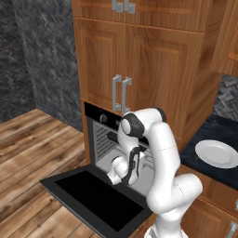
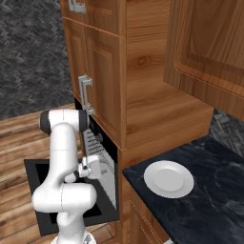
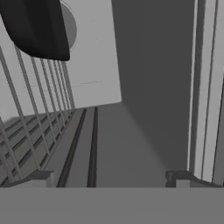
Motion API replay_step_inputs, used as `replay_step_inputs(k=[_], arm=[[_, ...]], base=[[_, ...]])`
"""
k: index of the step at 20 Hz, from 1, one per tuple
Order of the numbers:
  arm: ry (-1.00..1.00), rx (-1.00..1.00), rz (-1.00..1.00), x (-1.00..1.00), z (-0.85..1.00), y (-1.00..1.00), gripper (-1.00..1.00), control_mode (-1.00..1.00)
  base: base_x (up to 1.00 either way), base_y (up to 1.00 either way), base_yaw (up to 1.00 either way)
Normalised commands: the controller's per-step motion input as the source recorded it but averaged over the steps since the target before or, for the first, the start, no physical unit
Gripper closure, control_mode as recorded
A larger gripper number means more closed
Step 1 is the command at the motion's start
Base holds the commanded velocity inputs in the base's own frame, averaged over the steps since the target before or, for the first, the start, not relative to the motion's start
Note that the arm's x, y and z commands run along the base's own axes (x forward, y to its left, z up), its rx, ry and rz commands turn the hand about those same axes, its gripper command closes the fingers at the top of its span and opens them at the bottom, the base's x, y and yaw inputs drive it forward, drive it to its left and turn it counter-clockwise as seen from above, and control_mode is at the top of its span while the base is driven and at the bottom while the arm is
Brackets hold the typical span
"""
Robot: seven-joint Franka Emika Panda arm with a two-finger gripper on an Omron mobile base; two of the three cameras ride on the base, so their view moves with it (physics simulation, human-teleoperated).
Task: Take the baked cake out of the oven and place it on the plate for cooling. Then close the oven door.
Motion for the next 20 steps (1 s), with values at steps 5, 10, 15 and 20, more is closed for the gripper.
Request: replay_step_inputs(k=[5,10,15,20], arm=[[0.00,0.00,0.00,0.02,-0.14,-0.15,-1.00,-1.00],[0.01,0.00,0.00,0.02,-0.18,-0.09,-1.00,-1.00],[0.02,0.00,0.00,0.10,-0.19,-0.04,-1.00,-1.00],[0.02,0.00,0.00,0.21,-0.23,-0.01,-1.00,-1.00]], base=[[0.00,0.00,0.00],[0.00,0.00,0.00],[0.00,0.00,0.00],[0.00,0.00,0.00]])
